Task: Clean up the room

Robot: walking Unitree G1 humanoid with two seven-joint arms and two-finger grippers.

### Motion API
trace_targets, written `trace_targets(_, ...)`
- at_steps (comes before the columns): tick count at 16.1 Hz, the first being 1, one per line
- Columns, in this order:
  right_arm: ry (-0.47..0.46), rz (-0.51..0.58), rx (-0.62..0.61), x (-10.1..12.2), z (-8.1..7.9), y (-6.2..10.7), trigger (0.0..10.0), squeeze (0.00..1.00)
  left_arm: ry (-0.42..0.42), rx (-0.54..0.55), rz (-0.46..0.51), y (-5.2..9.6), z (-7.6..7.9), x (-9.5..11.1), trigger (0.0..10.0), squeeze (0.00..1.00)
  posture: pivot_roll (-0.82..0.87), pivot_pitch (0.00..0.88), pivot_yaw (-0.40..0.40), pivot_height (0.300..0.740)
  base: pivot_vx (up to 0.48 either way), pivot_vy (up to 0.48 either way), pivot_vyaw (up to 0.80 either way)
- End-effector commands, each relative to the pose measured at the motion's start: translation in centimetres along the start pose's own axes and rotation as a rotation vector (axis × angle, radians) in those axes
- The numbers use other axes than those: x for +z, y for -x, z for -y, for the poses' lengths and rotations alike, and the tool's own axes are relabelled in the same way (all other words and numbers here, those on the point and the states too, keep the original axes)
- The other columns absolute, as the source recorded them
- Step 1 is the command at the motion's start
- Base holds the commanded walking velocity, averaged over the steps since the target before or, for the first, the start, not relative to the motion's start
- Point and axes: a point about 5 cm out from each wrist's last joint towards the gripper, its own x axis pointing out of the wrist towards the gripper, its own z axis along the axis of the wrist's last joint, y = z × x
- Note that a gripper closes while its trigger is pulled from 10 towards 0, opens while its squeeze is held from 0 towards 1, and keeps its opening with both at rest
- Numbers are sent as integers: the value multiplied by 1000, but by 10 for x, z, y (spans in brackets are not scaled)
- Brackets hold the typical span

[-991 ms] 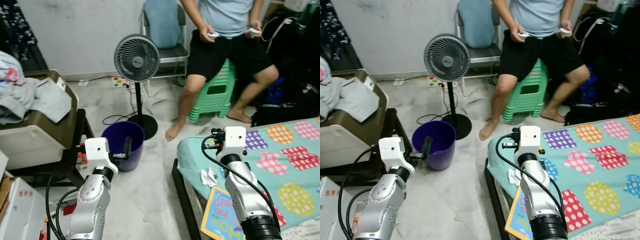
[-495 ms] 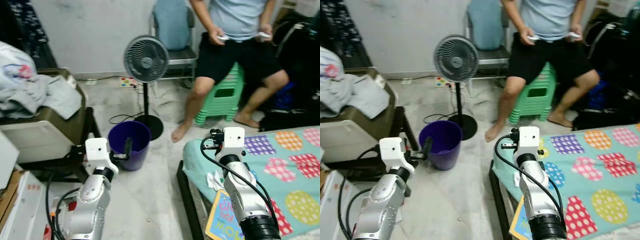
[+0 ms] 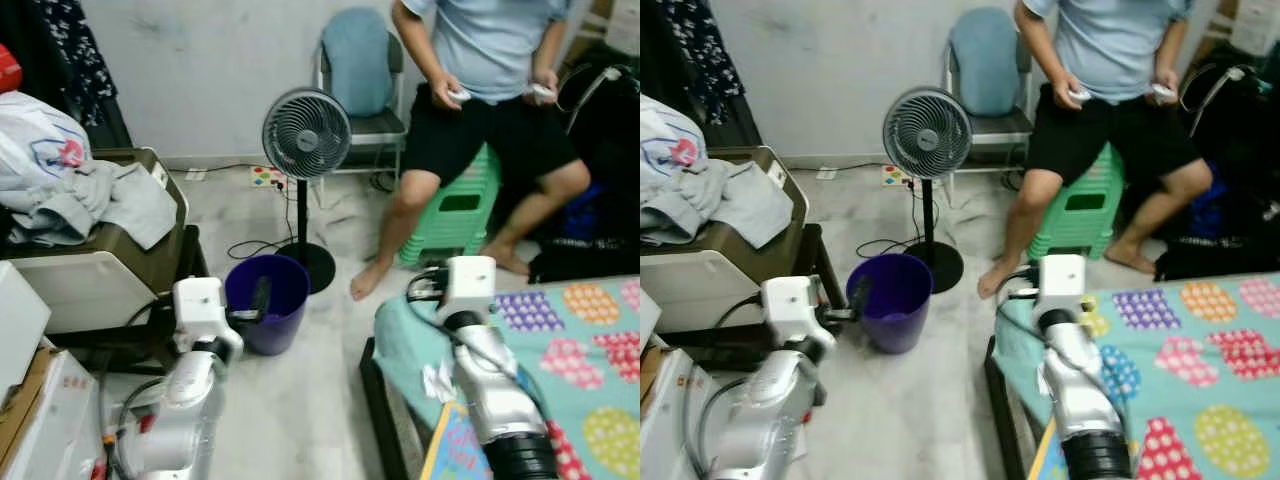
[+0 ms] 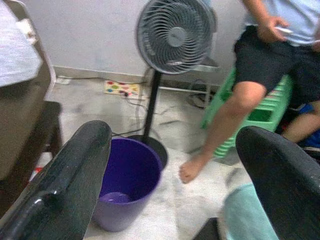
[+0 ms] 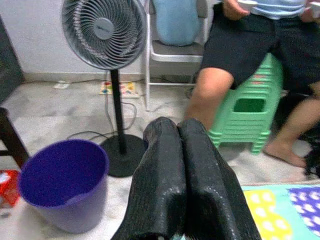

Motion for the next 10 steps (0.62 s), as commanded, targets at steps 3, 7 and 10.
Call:
trace_targets(3, 16, 8, -20, 2, 9, 0, 10000, 0, -3, -17, -1, -2, 5, 1, 10000, 0, -81, 0, -6, 740, 173, 0, -327)
trace_targets(7, 17, 6, -18, 1, 9, 1, 10000, 0, 5, 7, -13, -2, 4, -1, 10000, 0, -81, 0, -7, 740, 0, 0, 0)
trace_targets(10, 18, 5, -14, 0, 9, 1, 10000, 0, 4, 15, -15, -2, 3, -2, 10000, 0, -81, 0, -7, 740, 0, 0, 0)
